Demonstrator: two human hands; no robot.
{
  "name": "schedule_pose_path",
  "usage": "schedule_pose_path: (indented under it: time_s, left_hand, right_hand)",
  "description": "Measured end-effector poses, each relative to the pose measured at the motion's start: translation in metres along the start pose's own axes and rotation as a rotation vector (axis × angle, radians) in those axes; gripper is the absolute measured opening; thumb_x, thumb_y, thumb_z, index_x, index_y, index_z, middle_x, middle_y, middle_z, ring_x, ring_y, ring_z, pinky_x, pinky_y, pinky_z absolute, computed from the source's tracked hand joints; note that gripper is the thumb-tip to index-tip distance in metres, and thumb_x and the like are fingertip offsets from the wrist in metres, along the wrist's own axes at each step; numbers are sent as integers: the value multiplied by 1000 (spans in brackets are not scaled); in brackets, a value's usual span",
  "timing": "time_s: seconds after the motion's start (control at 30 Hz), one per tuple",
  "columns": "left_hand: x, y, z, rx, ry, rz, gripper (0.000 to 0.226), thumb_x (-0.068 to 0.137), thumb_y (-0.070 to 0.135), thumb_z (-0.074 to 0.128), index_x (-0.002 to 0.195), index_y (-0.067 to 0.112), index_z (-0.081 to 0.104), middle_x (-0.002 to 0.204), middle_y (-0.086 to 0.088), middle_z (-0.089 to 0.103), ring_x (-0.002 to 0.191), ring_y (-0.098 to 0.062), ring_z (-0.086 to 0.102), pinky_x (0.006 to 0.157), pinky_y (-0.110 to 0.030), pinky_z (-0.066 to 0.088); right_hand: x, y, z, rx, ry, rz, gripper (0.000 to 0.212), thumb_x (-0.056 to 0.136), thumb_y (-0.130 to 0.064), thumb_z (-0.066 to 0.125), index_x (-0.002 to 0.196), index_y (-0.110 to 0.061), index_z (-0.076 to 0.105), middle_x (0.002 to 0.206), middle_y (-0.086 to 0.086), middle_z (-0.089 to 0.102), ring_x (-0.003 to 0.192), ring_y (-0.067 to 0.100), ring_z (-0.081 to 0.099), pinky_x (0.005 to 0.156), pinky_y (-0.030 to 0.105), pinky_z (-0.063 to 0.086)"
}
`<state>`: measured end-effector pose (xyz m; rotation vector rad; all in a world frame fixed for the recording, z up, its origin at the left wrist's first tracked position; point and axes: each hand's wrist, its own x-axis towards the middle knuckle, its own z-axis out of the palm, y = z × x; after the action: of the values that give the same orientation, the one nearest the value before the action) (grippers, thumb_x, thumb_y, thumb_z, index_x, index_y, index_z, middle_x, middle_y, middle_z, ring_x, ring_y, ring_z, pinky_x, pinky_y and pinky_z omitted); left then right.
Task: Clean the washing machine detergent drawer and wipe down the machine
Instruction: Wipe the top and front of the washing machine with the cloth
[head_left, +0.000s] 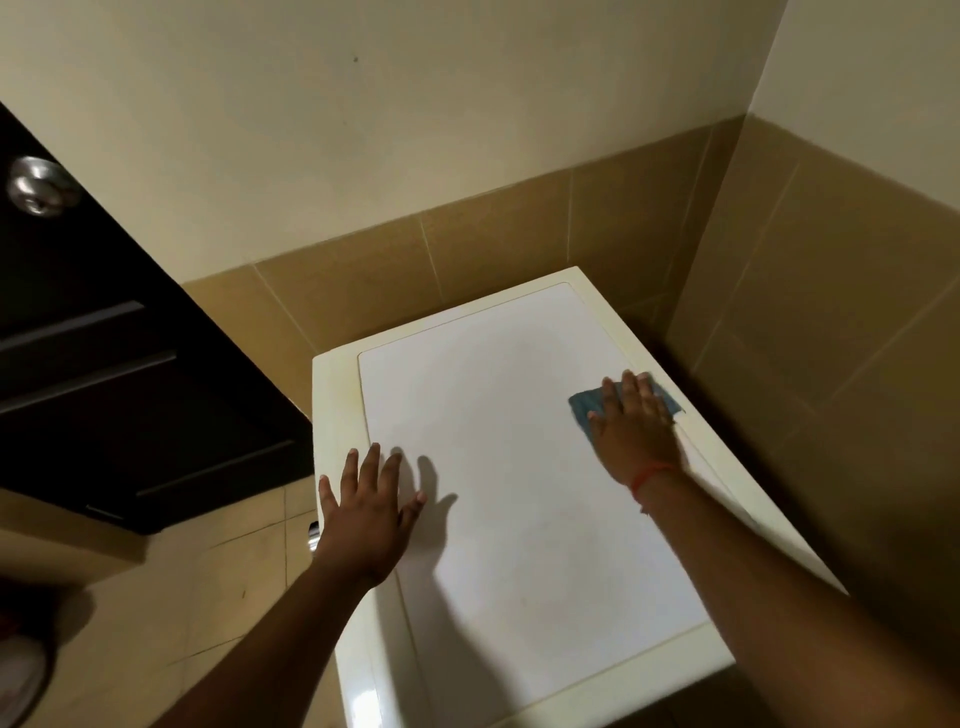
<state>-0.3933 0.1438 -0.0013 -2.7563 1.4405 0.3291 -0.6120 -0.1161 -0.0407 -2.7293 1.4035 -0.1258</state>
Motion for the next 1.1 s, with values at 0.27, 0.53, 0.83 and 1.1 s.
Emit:
schedule_pose_path:
  time_s: [0.27,0.53,0.83,1.1]
  left_hand:
    - [-7,-26,3,-35,-15,-62,79,90,68,7,157,26,5,165,-3,-4,150,-25,-15,119,-58,-2]
    - [-7,-44,5,-40,-15,-65,84,86,72,0,156,26,3,165,-3,-5,150,-25,-14,119,-56,-5]
    - [-4,-92,3,-103,-48,-105,71,97,63,17,156,26,2,165,-3,-4,150,-26,-13,119,-57,-5]
    - [13,-127,-4,-196,-34,-173,70,97,62,14,156,25,6,165,-3,-3,150,-25,-13,120,-57,-3]
  right_hand:
    - [-67,-121,24,58,-67,-644,59,95,-45,36,141,-11,50,150,15,42,141,36,35,114,49,32]
    - [-54,-152,17,107,-14,-158,63,93,-37,23,145,-8,43,153,17,36,145,37,24,118,48,22]
    - [-17,-195,31,-35,-42,-358,58,98,-31,22,149,-7,35,155,20,30,146,40,19,117,51,21]
    - [-91,-260,29,92,-149,-412,59,101,-41,23,153,-13,25,161,15,17,150,35,4,118,52,16]
